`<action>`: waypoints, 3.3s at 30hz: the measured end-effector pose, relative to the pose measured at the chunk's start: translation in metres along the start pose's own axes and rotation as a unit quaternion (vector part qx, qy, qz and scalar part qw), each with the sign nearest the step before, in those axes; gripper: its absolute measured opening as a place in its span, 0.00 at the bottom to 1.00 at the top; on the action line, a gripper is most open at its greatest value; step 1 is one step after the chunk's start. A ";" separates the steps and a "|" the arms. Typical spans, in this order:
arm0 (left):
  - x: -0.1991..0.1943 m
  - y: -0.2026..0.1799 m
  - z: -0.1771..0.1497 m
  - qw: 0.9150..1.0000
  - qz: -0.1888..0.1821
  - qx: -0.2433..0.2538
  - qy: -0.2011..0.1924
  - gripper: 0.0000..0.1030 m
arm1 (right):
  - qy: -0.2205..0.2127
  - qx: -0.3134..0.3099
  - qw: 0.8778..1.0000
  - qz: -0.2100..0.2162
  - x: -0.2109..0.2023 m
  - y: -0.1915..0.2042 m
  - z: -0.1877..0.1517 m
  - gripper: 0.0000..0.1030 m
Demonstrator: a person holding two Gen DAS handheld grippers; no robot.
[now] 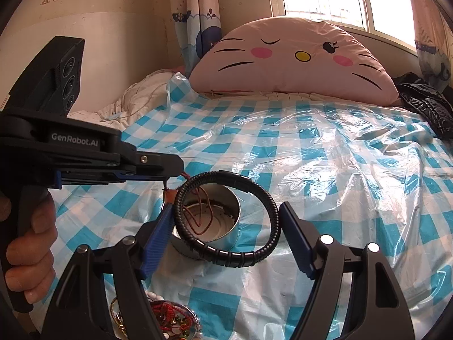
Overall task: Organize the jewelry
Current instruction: 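Carry both items over the silver tin and open both grippers to drop them inside, then move the left gripper back to the pile and close on the silver bangle, then lift the silver bangle with the left gripper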
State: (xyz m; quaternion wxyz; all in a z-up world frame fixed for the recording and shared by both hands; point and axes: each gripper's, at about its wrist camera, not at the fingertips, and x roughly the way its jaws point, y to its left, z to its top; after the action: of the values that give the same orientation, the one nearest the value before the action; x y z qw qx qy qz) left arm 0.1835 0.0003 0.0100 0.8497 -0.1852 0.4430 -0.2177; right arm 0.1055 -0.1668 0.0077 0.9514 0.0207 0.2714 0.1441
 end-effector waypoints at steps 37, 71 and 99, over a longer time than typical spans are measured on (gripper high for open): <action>-0.025 0.036 -0.049 0.983 0.163 -0.027 -0.075 0.82 | 0.055 0.004 0.998 -0.010 0.041 -0.012 -0.004 0.78; 0.006 -0.015 -0.125 0.968 0.091 0.212 0.104 0.18 | 0.085 0.109 0.990 -0.022 -0.006 -0.064 -0.051 0.78; -0.027 0.052 -0.083 0.996 0.082 0.024 0.012 0.04 | 0.099 0.100 0.989 0.041 -0.004 -0.048 -0.057 0.79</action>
State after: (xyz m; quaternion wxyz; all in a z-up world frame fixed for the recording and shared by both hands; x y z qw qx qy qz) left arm 0.1113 0.0481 -0.0436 0.8636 -0.1256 0.4614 -0.1597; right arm 0.0849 -0.2167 -0.0442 0.9062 0.1125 0.3765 0.1561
